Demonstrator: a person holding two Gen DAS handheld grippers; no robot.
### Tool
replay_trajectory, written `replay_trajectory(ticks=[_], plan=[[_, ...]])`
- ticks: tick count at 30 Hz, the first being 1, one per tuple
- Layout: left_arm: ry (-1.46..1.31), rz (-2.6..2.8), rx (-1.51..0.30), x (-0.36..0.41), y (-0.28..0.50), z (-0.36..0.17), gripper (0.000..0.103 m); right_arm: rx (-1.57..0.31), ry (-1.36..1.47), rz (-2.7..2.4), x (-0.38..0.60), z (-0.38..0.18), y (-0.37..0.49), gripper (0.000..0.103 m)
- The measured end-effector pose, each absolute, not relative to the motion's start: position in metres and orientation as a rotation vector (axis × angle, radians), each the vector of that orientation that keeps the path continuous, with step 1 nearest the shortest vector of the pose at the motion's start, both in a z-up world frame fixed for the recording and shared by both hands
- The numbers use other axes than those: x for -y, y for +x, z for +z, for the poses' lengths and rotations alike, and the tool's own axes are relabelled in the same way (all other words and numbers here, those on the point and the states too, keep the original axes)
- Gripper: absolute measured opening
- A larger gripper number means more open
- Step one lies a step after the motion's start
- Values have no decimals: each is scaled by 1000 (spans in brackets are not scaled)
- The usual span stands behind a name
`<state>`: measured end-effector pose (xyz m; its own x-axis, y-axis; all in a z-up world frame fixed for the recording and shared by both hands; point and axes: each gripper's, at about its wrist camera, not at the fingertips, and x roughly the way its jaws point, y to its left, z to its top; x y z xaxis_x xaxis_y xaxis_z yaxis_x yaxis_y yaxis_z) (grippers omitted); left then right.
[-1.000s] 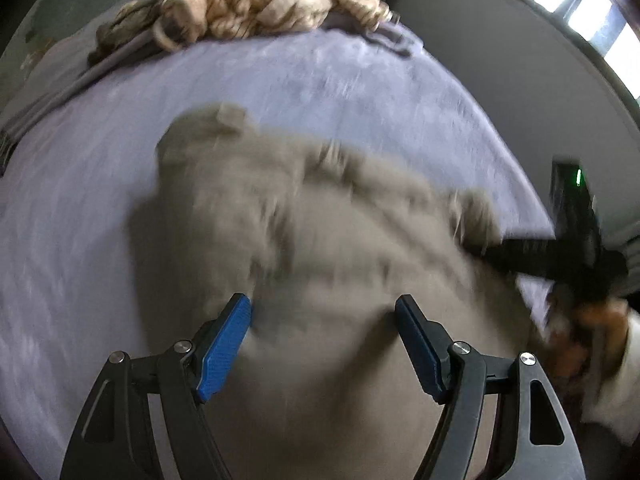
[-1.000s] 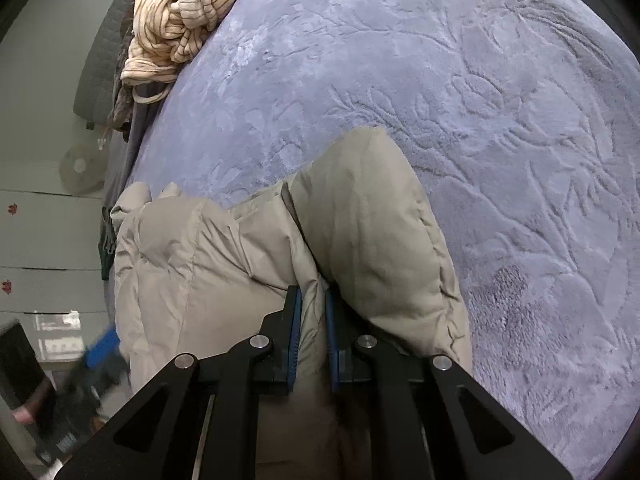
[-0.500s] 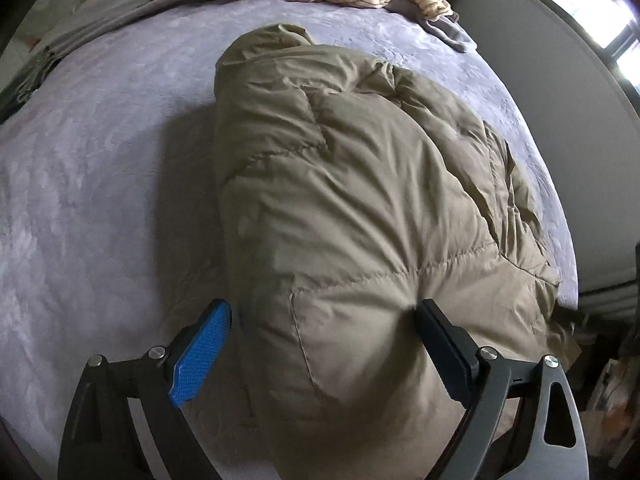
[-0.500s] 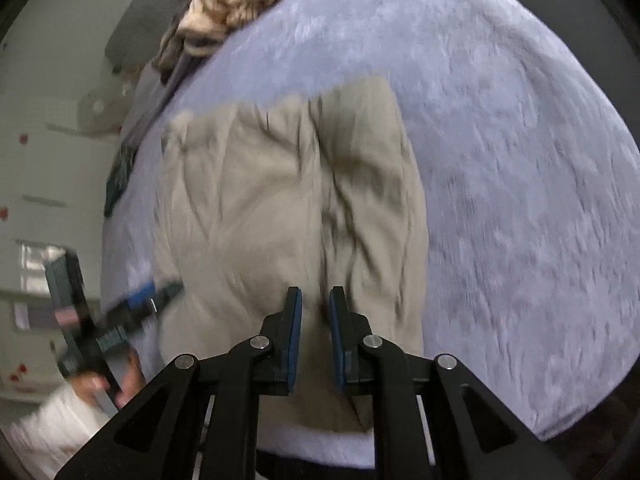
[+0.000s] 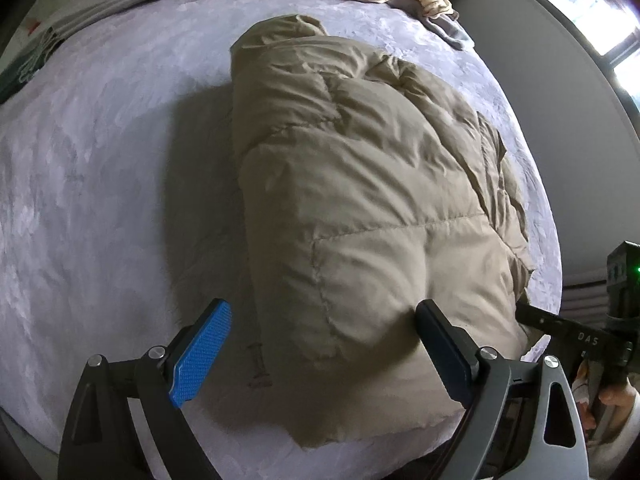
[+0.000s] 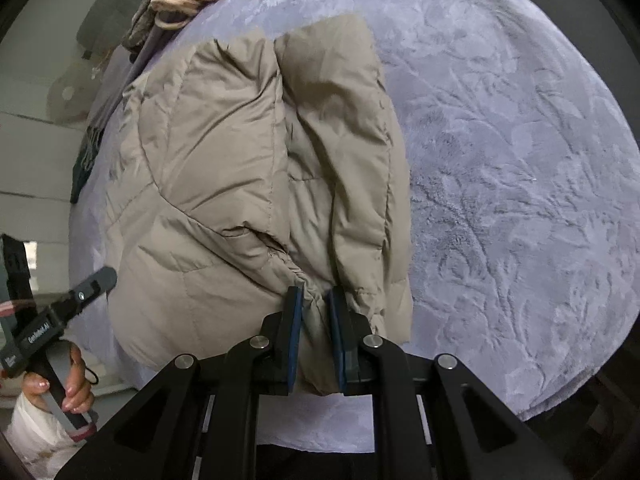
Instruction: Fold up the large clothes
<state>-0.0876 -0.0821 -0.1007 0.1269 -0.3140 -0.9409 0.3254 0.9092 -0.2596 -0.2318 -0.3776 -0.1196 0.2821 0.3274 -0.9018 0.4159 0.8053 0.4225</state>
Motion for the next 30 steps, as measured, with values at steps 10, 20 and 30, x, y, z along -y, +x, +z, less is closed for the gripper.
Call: replay_trajectory(ticks=[10, 20, 30], plan=[[33, -493, -1362, 69, -90, -92, 94, -1236, 670, -176, 365, -91, -233, 37], [66, -515, -1333, 52, -93, -90, 103, -1207, 659, -251, 349, -82, -246, 47], [76, -494, -1336, 52, -86, -92, 103, -1172, 666, -271, 350, -70, -241, 63]])
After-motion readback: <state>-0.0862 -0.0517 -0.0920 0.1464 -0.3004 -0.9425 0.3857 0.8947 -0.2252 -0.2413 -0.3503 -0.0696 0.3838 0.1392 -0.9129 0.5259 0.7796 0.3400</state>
